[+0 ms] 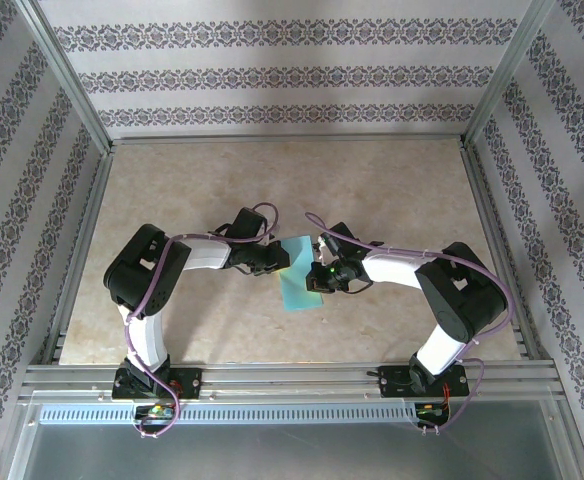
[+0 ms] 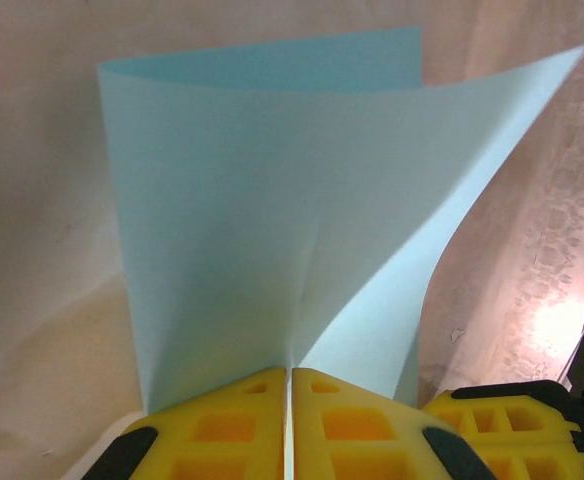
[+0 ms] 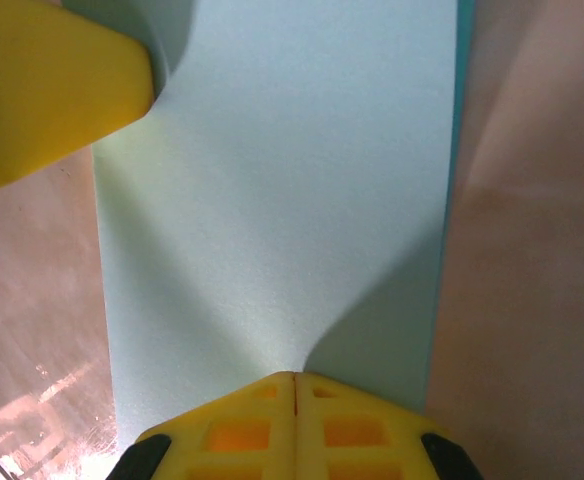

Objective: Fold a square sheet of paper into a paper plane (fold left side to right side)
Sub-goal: First fold the square sheet of paper in half at the center of the table.

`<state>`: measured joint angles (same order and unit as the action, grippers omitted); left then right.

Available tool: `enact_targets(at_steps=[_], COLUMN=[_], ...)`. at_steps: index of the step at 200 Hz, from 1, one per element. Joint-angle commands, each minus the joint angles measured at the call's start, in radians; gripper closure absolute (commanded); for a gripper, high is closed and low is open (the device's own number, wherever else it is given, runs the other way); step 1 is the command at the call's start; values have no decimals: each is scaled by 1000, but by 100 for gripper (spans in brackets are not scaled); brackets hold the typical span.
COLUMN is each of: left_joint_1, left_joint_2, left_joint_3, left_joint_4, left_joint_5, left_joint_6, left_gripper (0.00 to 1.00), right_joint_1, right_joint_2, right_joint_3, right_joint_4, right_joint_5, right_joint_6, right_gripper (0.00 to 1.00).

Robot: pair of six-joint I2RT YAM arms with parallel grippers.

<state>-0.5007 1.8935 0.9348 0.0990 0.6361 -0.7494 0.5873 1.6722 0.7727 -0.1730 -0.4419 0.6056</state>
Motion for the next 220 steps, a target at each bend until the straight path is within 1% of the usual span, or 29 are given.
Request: enact_targets(at_steps=[1, 48, 143, 176, 220], left_joint_1=[30, 73, 167, 178, 181], left_joint_2=[32, 39, 130, 170, 210], left_joint_3=[-29, -1, 175, 253, 303], left_joint_4=[36, 25, -56, -92, -100], left_joint_5=[-47, -56, -76, -85, -87], left_joint_6=[-5, 18, 91, 111, 111], left_gripper=[89, 89, 89, 89, 89], right_joint_1=[3, 3, 3, 3, 3], right_joint_2=[60, 61, 55, 54, 48], right_joint_3=[-38, -38, -43, -46, -53], right_joint_4=[-150, -151, -149, -146, -141], right_joint_5=[159, 161, 157, 155, 155], right_joint_6=[-27, -30, -26, -20, -12], right_gripper=[100, 100, 100, 100, 100])
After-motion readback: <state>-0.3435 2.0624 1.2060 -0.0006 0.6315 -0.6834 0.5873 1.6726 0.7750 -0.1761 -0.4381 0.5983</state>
